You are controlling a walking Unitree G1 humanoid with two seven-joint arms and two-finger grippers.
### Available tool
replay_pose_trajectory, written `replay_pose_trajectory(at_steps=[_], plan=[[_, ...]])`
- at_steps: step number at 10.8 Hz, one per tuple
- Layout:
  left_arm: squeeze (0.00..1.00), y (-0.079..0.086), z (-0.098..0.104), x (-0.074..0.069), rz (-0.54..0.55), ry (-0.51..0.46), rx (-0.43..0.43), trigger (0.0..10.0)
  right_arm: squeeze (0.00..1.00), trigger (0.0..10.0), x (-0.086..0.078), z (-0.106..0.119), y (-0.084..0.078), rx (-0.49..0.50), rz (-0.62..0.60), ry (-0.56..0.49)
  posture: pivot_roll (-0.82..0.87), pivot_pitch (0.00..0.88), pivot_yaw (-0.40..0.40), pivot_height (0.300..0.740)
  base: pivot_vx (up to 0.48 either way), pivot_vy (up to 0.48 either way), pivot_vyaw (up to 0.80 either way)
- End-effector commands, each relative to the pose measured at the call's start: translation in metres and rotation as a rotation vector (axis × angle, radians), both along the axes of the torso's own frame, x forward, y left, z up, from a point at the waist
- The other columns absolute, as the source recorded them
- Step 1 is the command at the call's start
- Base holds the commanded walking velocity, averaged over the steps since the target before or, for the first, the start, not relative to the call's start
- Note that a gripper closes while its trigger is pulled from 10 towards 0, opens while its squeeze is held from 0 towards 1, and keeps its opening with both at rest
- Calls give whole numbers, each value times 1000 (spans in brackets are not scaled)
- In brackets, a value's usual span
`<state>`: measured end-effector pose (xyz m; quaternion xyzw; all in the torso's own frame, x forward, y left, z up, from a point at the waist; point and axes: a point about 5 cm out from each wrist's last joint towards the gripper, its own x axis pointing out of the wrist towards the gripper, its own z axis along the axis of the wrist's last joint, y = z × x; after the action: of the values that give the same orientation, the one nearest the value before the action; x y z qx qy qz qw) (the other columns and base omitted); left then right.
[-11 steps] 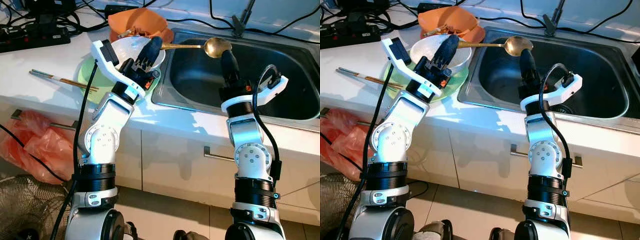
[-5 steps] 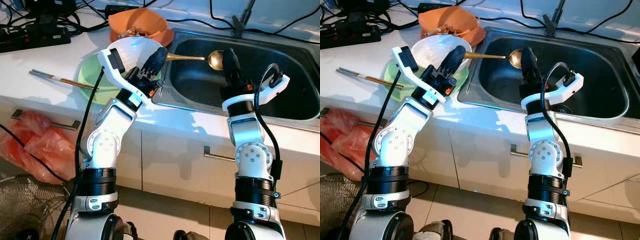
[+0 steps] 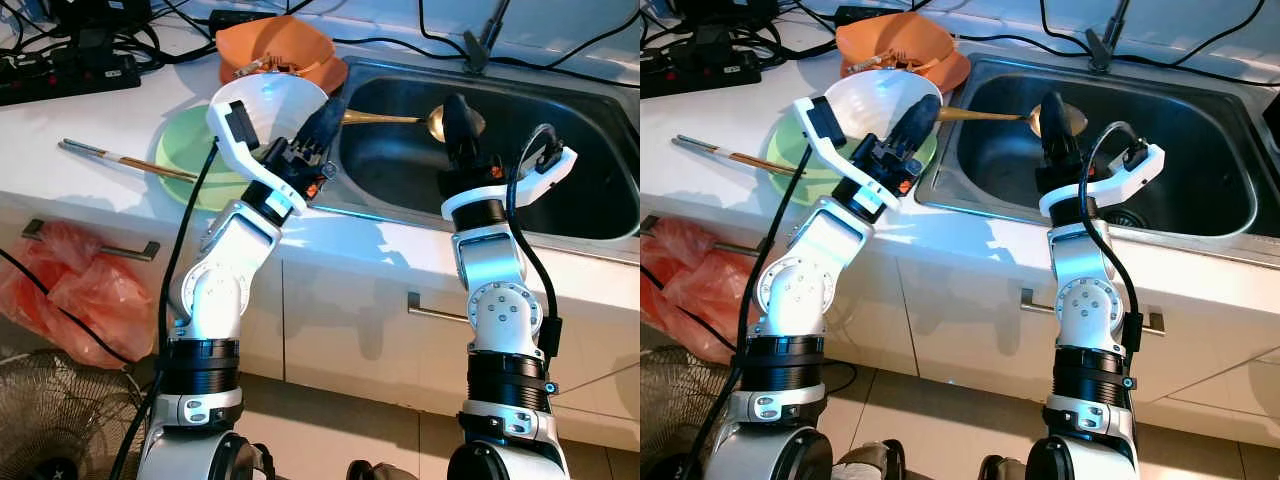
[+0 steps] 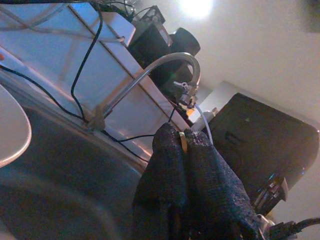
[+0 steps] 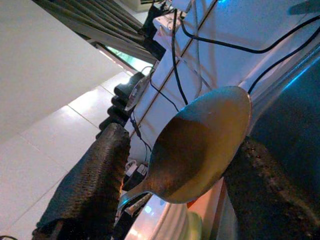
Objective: Kitchen organization
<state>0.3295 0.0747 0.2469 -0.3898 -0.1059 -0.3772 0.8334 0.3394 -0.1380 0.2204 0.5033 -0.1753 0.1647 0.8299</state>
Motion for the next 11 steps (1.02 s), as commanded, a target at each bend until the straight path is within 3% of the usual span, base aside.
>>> replay_pose_trajectory(at_steps=[1,5,9,10,11], plan=[[0,-5,1,-3,-29,-16,0,10000,0,0,0,2,0,14,5,-8,125,138,-44,740,0,0,0],[0,-4,1,-2,-18,-13,-5,10000,0,0,0,3,0,18,7,-14,125,138,-45,740,0,0,0],[0,-6,-11,-1,-6,9,64,10000,0,0,0,5,-2,45,3,-22,122,138,-42,740,0,0,0],[1000,-7,-15,0,3,21,98,10000,0,0,0,5,-3,55,2,-23,121,137,-40,740,0,0,0],[1000,-8,-18,0,6,37,114,10000,0,0,0,6,-3,58,1,-23,122,136,-40,740,0,0,0]])
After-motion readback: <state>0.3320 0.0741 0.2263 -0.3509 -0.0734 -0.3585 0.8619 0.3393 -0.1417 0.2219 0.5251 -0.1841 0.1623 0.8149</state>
